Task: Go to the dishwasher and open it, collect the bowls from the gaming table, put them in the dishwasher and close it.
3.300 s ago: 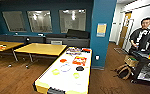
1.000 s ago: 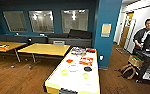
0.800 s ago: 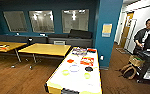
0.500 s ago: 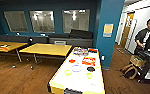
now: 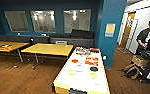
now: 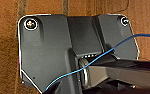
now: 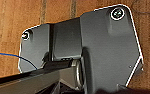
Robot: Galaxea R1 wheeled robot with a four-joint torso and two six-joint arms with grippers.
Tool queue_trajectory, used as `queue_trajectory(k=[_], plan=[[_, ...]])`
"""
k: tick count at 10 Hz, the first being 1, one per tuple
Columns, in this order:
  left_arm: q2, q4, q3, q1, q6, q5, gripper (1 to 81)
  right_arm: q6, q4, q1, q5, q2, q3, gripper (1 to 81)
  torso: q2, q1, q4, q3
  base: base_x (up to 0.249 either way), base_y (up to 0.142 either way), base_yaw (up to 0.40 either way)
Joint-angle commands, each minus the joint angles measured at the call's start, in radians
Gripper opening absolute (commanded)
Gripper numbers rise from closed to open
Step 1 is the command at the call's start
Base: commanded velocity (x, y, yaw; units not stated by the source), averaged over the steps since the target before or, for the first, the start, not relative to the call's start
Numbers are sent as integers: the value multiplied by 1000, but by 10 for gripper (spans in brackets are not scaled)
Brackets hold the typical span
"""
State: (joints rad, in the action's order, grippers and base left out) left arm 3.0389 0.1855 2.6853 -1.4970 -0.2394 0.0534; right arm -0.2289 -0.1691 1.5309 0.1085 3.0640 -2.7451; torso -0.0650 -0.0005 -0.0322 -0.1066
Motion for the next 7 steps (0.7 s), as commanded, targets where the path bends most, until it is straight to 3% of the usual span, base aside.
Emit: queue_trajectory(k=[1, 7], plan=[[3, 3, -2, 42, -5, -56, 811, 3, -4, -48, -44, 5, 4, 811, 0, 1, 0, 0, 0, 126, 0], [5, 2, -2, 42, -5, -56, 811, 3, -4, -48, -41, 5, 1, 811, 0, 1, 0, 0, 0, 117, 0]])
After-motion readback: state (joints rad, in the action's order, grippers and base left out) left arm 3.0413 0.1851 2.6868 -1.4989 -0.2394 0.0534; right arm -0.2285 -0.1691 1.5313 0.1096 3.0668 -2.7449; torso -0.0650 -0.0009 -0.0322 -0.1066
